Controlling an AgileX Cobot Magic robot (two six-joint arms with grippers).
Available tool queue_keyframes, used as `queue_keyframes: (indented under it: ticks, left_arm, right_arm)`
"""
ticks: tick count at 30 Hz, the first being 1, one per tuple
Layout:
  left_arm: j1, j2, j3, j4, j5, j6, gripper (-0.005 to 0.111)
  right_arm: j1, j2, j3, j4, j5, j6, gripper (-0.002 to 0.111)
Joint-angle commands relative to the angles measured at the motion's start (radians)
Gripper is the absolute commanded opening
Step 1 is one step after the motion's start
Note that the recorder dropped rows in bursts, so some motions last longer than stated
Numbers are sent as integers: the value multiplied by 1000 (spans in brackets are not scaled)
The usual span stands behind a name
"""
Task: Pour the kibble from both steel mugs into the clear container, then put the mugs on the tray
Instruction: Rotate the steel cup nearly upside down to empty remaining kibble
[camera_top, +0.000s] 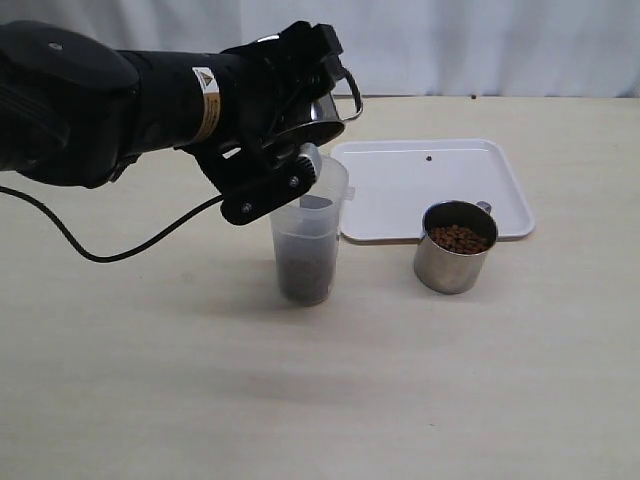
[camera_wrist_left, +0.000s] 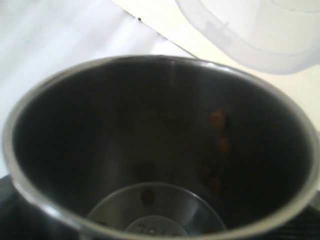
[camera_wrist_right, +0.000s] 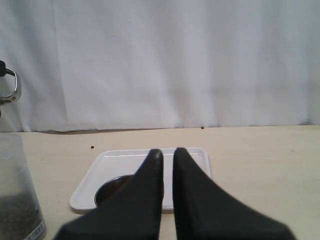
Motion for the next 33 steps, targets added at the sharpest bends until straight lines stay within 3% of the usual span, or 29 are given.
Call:
queue_keyframes:
  ticks: [1, 22, 27, 33]
  left_arm:
    - [-8, -5, -7, -5, 11, 33, 0]
    - [-8, -5, -47, -5, 26, 128, 0]
    - [-8, -5, -47, -5, 38, 245, 0]
    - [-8, -5, -47, -5, 14, 186, 0]
  right_arm:
    - [4, -4, 4, 3, -4, 0, 5]
    - [4, -4, 4, 3, -4, 0, 5]
    - [4, -4, 4, 3, -4, 0, 5]
    - [4, -4, 4, 3, -4, 0, 5]
